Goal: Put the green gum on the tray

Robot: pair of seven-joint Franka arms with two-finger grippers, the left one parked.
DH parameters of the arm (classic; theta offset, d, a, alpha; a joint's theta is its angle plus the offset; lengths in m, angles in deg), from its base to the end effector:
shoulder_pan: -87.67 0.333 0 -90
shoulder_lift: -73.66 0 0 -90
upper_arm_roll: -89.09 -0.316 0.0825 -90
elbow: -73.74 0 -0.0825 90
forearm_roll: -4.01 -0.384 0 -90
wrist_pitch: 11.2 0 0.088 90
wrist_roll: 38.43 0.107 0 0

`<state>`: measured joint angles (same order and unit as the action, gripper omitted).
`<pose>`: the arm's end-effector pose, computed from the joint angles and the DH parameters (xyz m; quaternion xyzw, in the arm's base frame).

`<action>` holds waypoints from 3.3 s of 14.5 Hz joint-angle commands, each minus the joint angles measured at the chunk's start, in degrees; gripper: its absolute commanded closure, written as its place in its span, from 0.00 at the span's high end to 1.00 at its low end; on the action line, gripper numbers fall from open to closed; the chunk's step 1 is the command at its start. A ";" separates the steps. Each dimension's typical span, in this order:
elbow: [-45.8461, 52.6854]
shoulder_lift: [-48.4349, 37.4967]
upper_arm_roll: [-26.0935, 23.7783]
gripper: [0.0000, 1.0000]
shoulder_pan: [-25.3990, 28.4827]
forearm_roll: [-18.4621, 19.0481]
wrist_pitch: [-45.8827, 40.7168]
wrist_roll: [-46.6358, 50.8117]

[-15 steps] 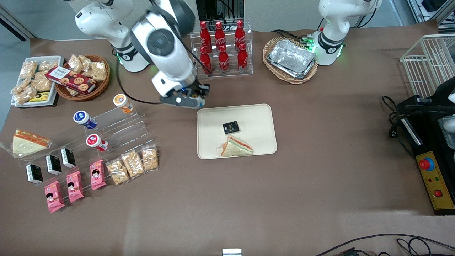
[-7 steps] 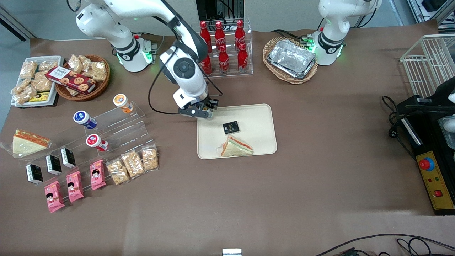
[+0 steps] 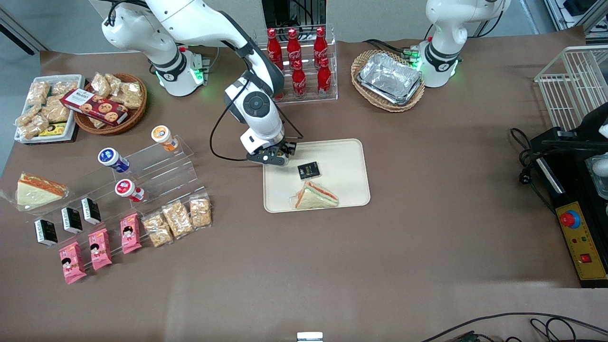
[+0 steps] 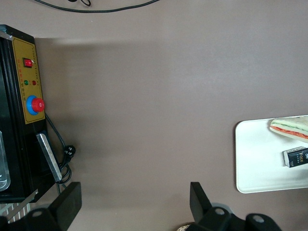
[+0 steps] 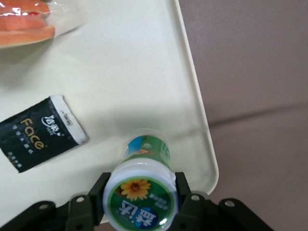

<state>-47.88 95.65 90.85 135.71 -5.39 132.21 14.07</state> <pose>0.3993 0.4160 0.2277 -0.9920 0.1188 0.0335 0.0270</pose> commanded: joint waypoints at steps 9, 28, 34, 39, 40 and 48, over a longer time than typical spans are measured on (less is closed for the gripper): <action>0.68 1.12 0.88 1.00 0.82 -0.36 0.56 0.33; 14.11 -18.03 2.90 1.00 -8.29 5.88 -32.46 -1.43; 16.68 -26.12 2.81 1.00 -25.51 5.97 -43.81 -22.57; 16.76 -29.64 2.28 1.00 -39.93 9.31 -46.03 -45.94; 17.29 -29.90 2.20 1.00 -42.48 9.31 -46.11 -51.21; 26.06 -24.83 2.63 1.00 -49.27 9.66 -46.47 -61.64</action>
<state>-27.36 66.14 94.13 87.04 3.13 87.31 -47.04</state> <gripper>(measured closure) 0.000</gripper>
